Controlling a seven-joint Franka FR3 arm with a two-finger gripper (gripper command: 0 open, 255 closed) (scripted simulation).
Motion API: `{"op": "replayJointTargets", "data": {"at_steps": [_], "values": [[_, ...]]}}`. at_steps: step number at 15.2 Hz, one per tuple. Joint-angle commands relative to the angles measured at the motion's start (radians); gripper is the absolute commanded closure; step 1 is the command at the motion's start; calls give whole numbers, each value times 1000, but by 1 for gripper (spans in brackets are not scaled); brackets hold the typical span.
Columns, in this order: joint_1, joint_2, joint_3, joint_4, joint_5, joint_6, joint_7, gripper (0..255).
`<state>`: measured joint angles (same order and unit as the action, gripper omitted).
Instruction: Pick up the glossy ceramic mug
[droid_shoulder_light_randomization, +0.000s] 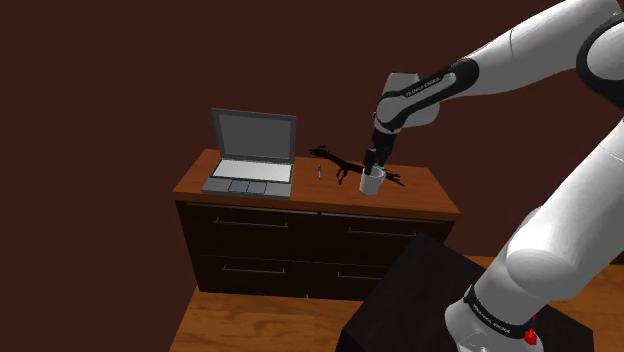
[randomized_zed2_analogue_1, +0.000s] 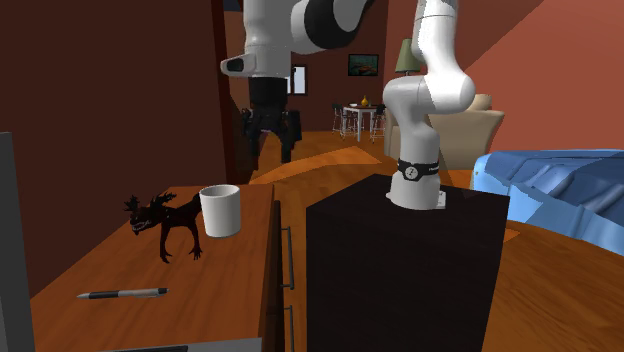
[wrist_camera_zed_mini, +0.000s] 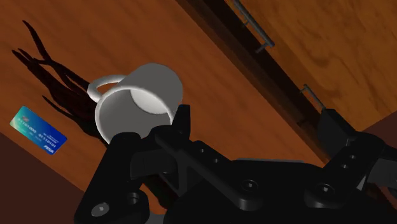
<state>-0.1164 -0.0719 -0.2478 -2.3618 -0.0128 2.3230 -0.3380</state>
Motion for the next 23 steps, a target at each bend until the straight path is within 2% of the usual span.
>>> {"op": "replayJointTargets", "data": {"at_steps": [1,7,17,18,23], "values": [[-12,71,-16,26,11,51,-35,0],[-51,293,-33,162,71,152,-123,0],[-69,390,-15,164,113,245,-154,0],[-70,391,-15,165,113,245,-155,255],[-70,391,-15,167,113,244,-154,255]]}}
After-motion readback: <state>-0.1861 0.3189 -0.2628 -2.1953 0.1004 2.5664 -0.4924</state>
